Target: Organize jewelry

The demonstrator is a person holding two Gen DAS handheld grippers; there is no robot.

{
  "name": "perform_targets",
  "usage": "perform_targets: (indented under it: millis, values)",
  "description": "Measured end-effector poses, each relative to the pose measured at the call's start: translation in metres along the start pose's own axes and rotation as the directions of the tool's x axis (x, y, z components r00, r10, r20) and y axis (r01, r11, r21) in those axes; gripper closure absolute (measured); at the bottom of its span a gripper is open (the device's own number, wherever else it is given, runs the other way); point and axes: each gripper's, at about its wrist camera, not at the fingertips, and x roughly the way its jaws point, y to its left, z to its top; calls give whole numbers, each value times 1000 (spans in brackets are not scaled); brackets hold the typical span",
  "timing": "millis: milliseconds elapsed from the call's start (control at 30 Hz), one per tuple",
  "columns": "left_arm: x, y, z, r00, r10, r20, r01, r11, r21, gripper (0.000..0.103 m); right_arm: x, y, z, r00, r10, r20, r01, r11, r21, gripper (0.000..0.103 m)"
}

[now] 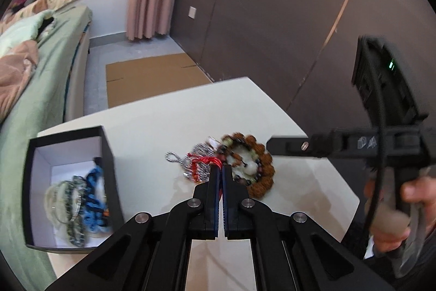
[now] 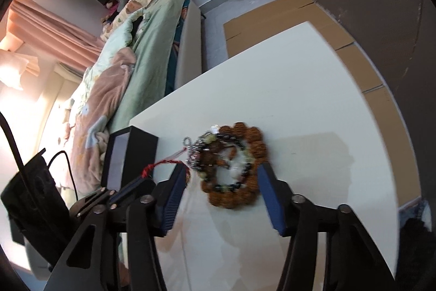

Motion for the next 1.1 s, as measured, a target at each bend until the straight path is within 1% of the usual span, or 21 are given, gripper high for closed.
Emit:
perform_targets:
  millis: [133, 200, 500, 633, 767, 800, 833, 867, 967, 1100]
  values:
    - [-14, 16, 6, 999, 6, 31, -4, 999, -35, 102, 16, 10, 1, 1000, -10, -15, 10, 1000, 11, 66]
    - [-20, 21, 8, 999, 10, 41, -8, 999, -46, 102, 23, 15, 3, 1000, -10, -17, 11, 1000, 18, 74]
    - [-36, 39, 11, 997, 22, 75, -16, 997, -80, 102, 41, 31, 8, 997, -80, -9, 80, 996, 32, 75]
    - [-43, 45, 12, 996, 26, 89, -18, 996, -86, 102, 50, 42, 6, 985, -169, -11, 169, 985, -13, 75]
    - [-50, 51, 12, 994, 31, 103, -21, 995, -100, 102, 59, 50, 4, 974, -228, -18, 227, 973, -48, 76]
    - [-52, 53, 13, 994, 33, 106, -22, 994, -103, 102, 59, 51, 4, 969, -248, -12, 247, 967, -56, 86]
    - [-53, 55, 13, 993, 35, 108, -23, 994, -106, 102, 59, 51, 3, 967, -255, -6, 254, 965, -60, 91]
    - [-54, 57, 13, 993, 36, 110, -24, 994, -109, 102, 57, 51, 2, 968, -251, -3, 250, 966, -62, 93]
    - [-58, 61, 14, 993, 39, 114, -26, 993, -116, 102, 51, 52, 2, 973, -232, 11, 232, 969, -85, 93]
    - [-66, 65, 15, 990, 40, 132, -23, 991, -129, 102, 35, 48, 2, 986, -161, 47, 164, 985, -57, 94]
